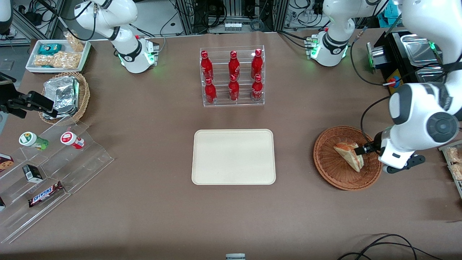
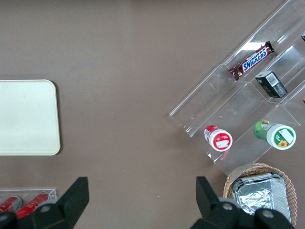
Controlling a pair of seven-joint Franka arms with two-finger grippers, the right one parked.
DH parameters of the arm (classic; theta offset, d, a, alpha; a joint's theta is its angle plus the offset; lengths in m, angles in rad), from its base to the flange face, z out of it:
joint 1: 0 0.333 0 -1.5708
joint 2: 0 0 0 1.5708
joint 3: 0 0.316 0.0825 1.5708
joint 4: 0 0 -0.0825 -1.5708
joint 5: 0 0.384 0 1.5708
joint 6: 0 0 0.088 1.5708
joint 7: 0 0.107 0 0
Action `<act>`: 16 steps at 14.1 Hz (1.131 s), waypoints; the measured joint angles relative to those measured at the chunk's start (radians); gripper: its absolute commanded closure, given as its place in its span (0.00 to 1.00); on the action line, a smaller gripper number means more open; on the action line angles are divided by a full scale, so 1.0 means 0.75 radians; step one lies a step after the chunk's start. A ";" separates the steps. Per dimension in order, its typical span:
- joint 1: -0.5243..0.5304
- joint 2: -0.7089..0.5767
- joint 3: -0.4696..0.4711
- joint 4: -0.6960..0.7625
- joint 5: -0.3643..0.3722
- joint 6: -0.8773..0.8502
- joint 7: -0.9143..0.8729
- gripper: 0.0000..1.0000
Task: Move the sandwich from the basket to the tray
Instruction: 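Lower the left gripper into the wicker basket and grasp the sandwich, then lift the sandwich and carry it with the left gripper over the tray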
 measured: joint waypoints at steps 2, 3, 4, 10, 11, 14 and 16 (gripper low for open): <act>-0.001 0.023 -0.002 -0.029 0.002 0.047 -0.225 0.00; -0.001 0.038 -0.002 -0.032 0.002 0.057 -0.322 0.00; -0.001 0.055 -0.002 -0.033 0.002 0.062 -0.420 0.00; -0.001 0.181 -0.003 -0.038 -0.027 0.147 -0.714 0.56; -0.001 0.199 -0.004 -0.038 -0.031 0.158 -0.759 0.77; -0.002 0.214 -0.006 -0.038 -0.031 0.155 -0.797 0.88; -0.003 0.204 -0.010 -0.019 -0.030 0.101 -0.783 0.89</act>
